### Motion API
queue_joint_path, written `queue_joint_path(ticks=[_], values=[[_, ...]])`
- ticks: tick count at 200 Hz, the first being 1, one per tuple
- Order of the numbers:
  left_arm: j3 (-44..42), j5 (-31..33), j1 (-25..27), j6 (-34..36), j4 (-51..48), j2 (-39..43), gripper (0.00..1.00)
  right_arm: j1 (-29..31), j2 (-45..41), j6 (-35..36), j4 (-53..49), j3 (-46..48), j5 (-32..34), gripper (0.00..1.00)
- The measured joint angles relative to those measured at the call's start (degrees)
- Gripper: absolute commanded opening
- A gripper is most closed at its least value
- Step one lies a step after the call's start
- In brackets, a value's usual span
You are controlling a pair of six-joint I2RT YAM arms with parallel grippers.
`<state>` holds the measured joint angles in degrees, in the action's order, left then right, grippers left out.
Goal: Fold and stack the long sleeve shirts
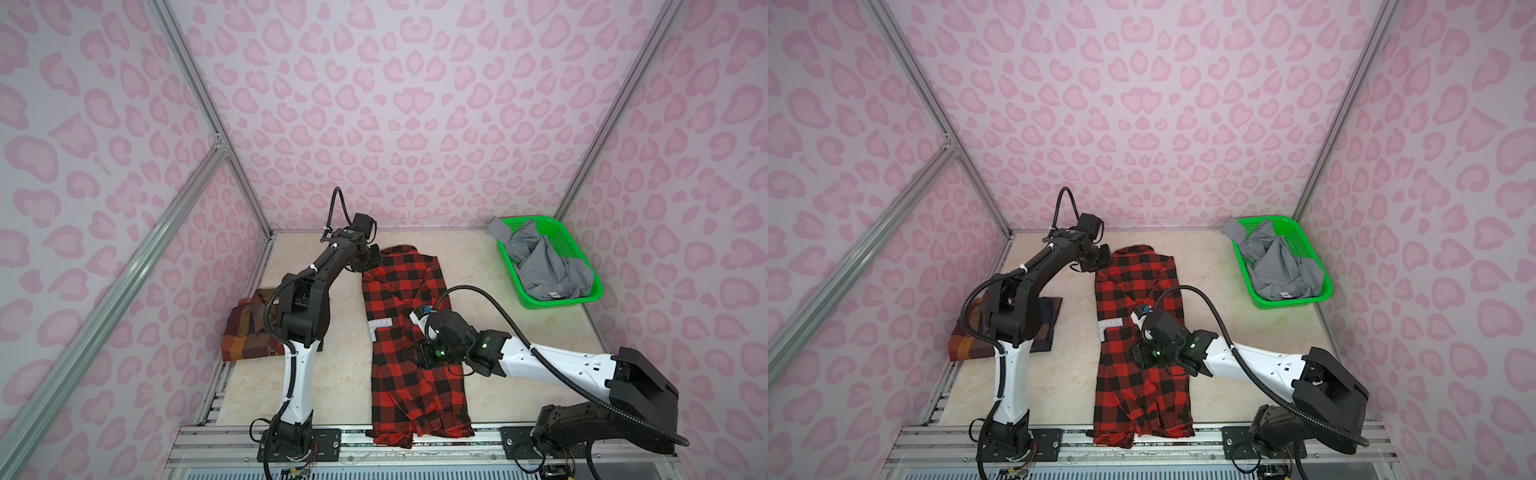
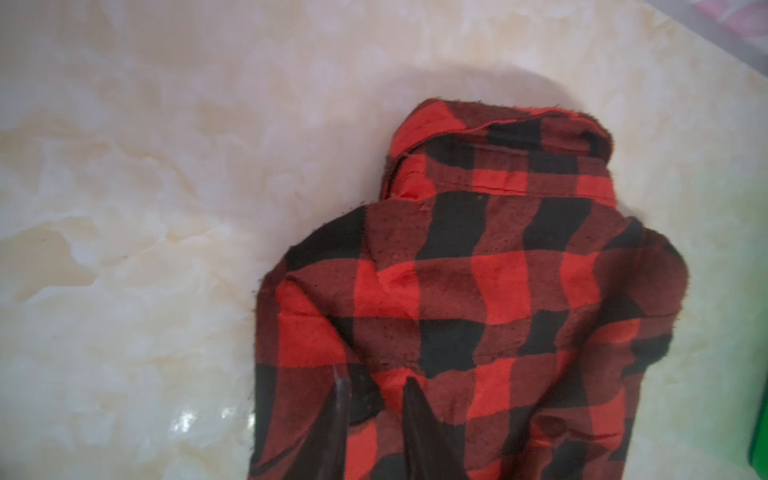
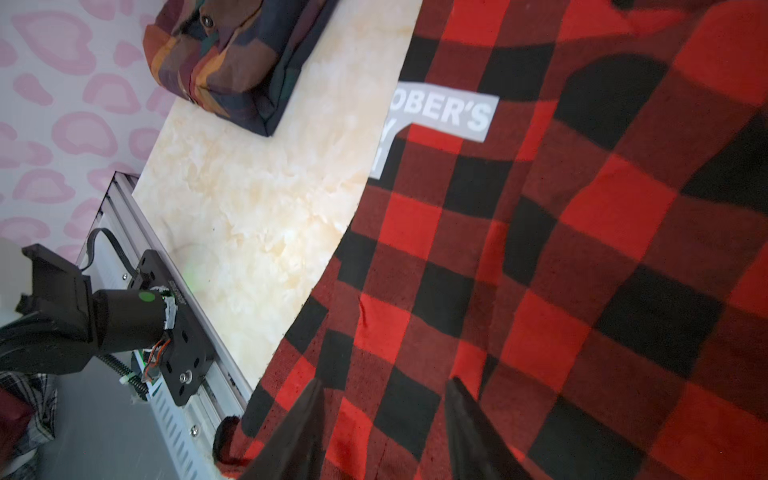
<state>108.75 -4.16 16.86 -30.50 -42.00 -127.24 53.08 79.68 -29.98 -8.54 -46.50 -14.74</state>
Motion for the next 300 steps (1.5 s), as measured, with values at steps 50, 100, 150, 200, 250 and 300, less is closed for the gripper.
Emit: queue_joint_path(ticks=[50,100,150,200,250,300], values=[[-12.04,2.95,-0.7,1.33,2.8,6.58,0.44,-4.81,-0.39,2.78,-2.78,0.79,-1.44,0.49],[-10.36,0.24,-0.79,1.57,6.51,2.93,0.3,-5.09,0.48,3.23,-3.15,1.25,-2.23,0.49],[-7.3,-1.95,-0.83,1.07,7.41,-0.02,0.03,-5.07,1.62,3.15,-1.53,3.39,-2.91,0.48],[-1.73,-4.35,0.48,-1.29,7.41,-0.48,0.03,-4.0,6.4,0.85,3.61,6.84,-4.68,0.48],[3.41,-6.36,3.56,-3.91,8.02,-5.51,0.03,-0.94,6.25,-0.96,6.4,8.07,-4.11,0.47],[6.95,-7.21,3.13,-5.07,8.35,-10.97,0.07,1.44,5.31,-1.97,7.52,9.57,-2.99,0.47]])
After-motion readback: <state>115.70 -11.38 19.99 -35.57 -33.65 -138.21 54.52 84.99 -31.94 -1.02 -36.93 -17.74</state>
